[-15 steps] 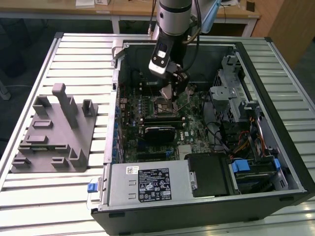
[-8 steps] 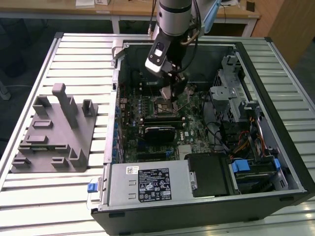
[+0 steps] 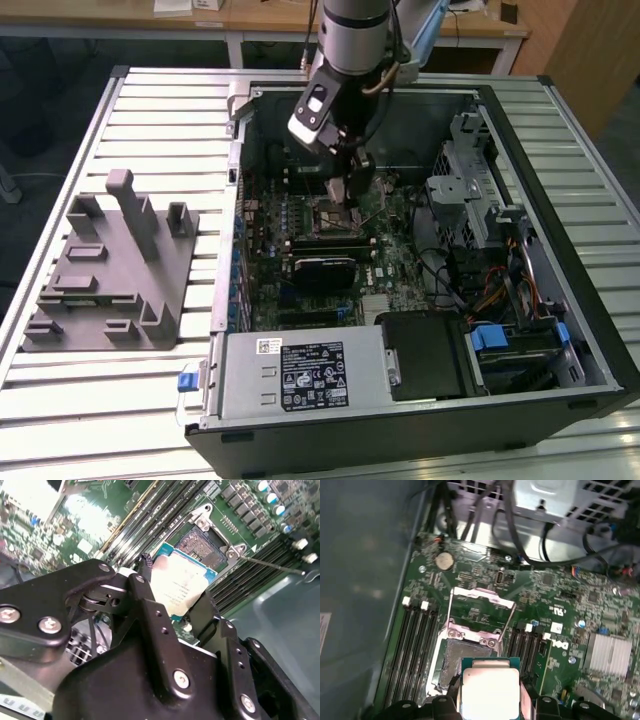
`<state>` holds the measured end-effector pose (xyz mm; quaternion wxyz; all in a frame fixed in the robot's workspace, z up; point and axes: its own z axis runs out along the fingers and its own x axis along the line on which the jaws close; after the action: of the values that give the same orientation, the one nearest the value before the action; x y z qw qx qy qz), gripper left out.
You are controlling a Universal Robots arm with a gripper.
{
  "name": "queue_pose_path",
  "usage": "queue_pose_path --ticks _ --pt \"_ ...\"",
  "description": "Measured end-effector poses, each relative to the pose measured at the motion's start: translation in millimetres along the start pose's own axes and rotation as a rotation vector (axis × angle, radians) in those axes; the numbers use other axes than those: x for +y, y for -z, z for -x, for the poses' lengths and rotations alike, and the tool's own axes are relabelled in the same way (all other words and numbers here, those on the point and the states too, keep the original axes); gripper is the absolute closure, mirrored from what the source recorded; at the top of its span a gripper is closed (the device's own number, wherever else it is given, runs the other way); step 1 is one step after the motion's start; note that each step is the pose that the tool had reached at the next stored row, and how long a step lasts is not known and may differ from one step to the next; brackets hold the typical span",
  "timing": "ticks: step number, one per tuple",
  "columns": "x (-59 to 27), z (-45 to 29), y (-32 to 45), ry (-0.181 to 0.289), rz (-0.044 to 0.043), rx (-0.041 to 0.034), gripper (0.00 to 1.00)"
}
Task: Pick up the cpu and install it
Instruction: 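Place the cpu into insertion slot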
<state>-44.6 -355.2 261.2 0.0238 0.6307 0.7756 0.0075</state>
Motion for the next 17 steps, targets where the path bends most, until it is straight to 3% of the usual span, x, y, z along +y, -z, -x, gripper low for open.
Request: queue_pose_path --ticks 6,17 --pt "-0.4 -0.6 -3.2 -0.093 -0.0027 -0.0041 0.46" --pt "0.2 -12.1 -13.6 -0.141 -0.0039 -0.006 0.46"
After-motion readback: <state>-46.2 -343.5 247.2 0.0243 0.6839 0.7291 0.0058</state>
